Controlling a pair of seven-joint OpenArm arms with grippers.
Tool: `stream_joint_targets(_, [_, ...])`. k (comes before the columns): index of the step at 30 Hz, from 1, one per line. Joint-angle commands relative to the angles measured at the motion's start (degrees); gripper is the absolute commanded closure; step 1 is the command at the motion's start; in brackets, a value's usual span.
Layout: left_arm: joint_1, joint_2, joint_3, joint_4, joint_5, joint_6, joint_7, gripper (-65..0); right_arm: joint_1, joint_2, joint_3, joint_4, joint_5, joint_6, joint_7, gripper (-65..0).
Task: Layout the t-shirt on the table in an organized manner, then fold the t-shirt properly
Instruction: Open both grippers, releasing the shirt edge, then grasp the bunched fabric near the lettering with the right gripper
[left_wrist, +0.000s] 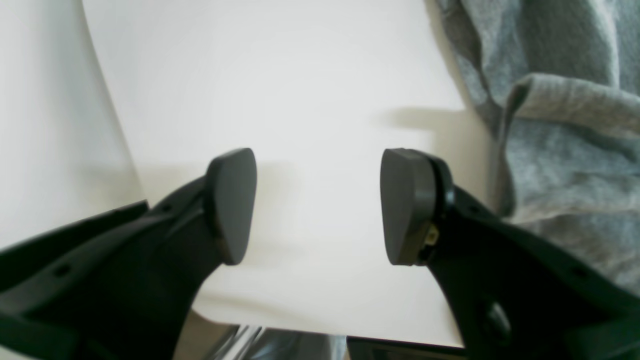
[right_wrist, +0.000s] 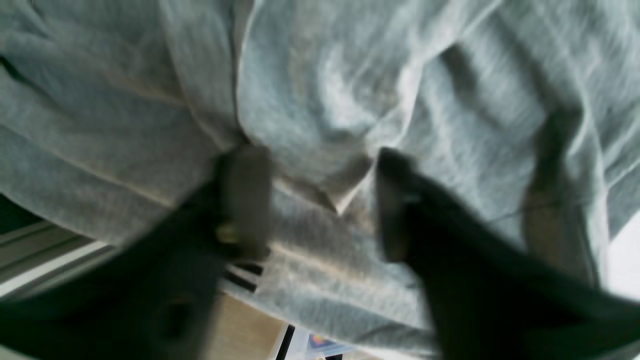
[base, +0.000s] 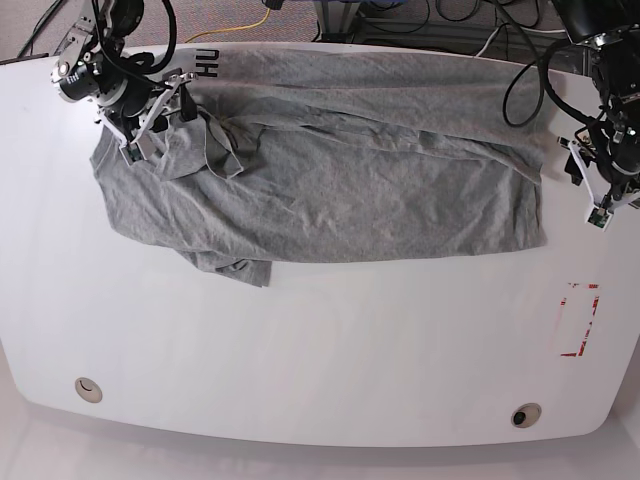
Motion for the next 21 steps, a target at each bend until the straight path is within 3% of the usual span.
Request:
stream_joint_targets(1, [-0.3, -1.0, 0.3, 0.8, -0.2, 0.1, -3.4, -36.8, 0.0, 0.8, 0.1, 0.7, 0.4, 0.1, 0.7, -20.6])
stream_joint_targets(5, [-0.2, -1.0, 0.9, 0.6, -0.1, 0.1, -5.2, -36.8, 0.1, 0.8, -1.7, 0.7, 0.4, 0.1, 0.8, -14.0])
stream_joint_targets(21, [-0.6, -1.1, 0.9, -3.2, -0.2, 0.1, -5.5, -36.8, 0.0, 0.6, -2.9, -1.4, 0.3, 0.1, 1.3, -13.0])
